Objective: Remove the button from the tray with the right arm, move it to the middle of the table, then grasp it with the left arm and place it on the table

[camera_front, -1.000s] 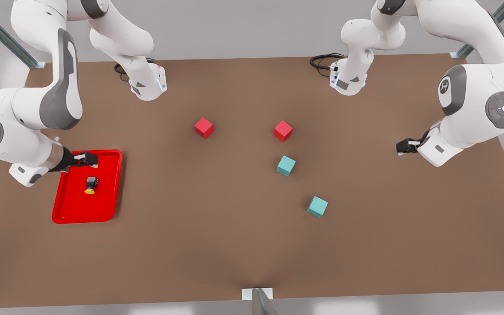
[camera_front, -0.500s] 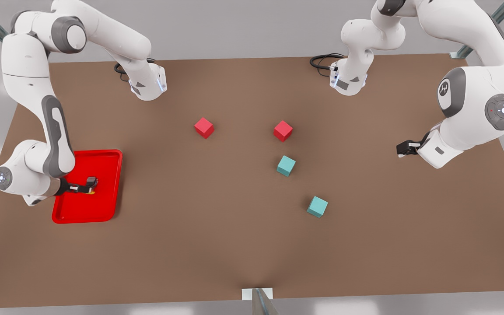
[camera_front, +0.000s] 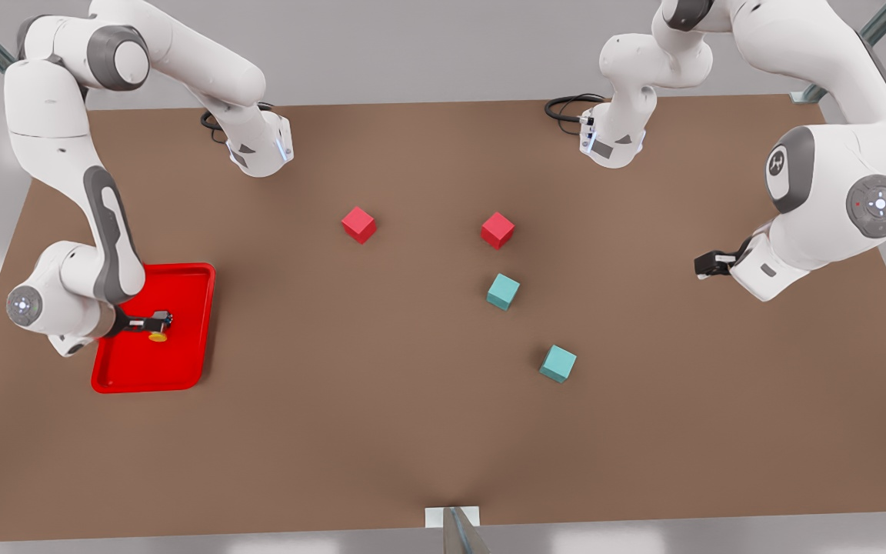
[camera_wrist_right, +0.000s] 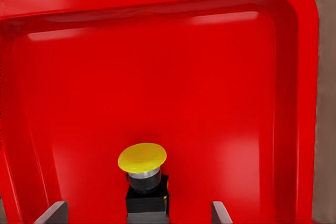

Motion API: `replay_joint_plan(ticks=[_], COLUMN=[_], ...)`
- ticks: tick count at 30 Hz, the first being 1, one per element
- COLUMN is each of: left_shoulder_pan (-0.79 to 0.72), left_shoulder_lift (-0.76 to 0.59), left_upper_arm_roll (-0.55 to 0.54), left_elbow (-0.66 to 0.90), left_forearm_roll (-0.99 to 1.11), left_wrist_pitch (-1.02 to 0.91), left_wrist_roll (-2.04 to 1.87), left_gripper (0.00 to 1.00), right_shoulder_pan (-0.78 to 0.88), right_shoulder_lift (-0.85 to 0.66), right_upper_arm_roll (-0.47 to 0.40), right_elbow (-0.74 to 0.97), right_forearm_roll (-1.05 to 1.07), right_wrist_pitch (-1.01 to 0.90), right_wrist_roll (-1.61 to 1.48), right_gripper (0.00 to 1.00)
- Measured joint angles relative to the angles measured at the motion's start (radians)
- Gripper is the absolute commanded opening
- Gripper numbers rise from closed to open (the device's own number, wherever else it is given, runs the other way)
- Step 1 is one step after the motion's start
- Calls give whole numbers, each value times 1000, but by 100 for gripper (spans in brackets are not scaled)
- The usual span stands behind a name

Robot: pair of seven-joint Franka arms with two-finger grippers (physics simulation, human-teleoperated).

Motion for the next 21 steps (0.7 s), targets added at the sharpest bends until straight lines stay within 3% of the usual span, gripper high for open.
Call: replay_joint_plan(ticks=[7,9,11,21], left_shoulder_pan=[0,0,1,1], left_shoulder_lift=[0,0,0,6], left_upper_arm_roll=[0,0,0,0], left_elbow=[0,0,0,0], left_forearm_roll=[0,0,0,0], left_wrist_pitch=[0,0,0,0], left_wrist_roll=[1,1,1,1], left_gripper=[100,100,100,100], right_shoulder_pan=[-138,-301,-351,-330], right_shoulder_lift=[-77,-78,-76,-45], right_upper_arm_roll=[140,280,341,354], right_elbow=[-153,-173,-169,-169], right_forearm_roll=[-35,-88,-119,-134], right_wrist_pitch=[70,98,119,136], right_wrist_roll=[-7,-8,-5,38], right_gripper=[100,100,100,100])
